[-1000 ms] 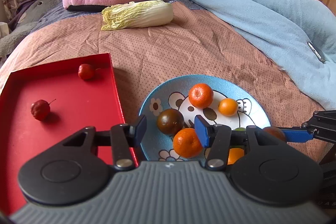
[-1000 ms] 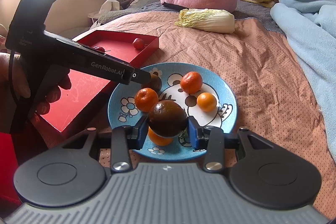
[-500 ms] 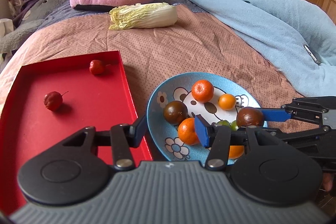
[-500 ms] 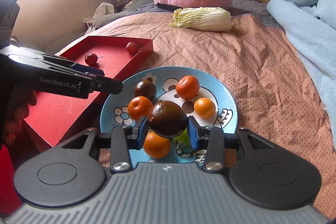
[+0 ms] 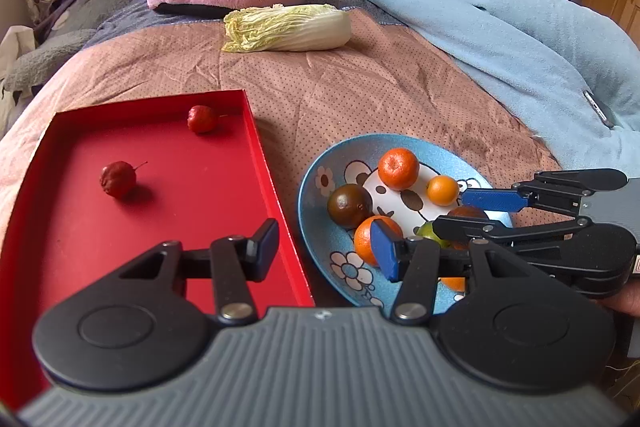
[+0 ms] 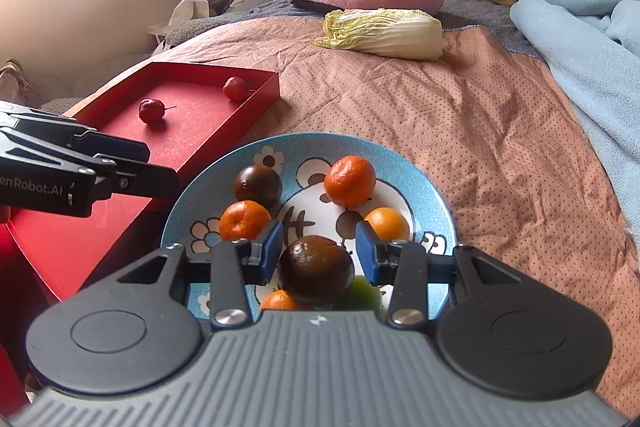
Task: Organize fruits
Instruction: 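Open the left tool onto the plate while the right tool then releases its tomato, then move both open tools back over the red tray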
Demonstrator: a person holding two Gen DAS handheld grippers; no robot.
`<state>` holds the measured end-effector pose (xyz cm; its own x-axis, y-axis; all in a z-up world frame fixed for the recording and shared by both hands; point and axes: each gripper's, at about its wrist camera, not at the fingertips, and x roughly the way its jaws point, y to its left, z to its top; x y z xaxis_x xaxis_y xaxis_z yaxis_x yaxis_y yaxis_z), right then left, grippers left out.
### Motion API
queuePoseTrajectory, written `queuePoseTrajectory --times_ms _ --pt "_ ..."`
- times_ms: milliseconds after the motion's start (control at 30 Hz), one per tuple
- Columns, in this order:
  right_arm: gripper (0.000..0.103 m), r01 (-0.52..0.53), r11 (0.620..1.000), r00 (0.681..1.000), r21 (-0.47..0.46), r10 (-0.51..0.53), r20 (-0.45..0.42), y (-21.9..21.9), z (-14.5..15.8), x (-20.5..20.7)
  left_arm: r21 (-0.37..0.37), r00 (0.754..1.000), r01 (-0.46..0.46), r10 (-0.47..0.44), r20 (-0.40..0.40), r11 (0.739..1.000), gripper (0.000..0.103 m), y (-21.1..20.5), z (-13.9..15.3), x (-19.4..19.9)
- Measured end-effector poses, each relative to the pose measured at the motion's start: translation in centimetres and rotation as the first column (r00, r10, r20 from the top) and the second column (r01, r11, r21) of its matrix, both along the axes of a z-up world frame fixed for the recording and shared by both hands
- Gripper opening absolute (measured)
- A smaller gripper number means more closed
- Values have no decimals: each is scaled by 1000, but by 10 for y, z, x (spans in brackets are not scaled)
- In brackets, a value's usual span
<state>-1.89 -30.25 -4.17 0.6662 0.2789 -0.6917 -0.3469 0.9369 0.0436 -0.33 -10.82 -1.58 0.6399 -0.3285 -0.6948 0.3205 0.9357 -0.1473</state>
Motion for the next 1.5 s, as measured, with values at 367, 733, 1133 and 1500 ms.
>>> queuePoseTrajectory --times_ms 367,733,1133,1500 --pt "46 8 1000 1000 -22 -8 15 -2 -4 1 -1 1000 1 -1 -1 1000 53 0 -1 -1" --pt "53 16 999 999 -35 -15 30 12 -7 26 -5 1000 -29 29 -5 1000 53 12 0 0" --pt "60 -40 999 997 1 40 61 25 11 10 -22 993 -116 116 -23 993 53 38 0 11" --pt "70 -150 989 984 20 147 100 79 32 25 12 981 -193 194 -29 981 53 80 2 27"
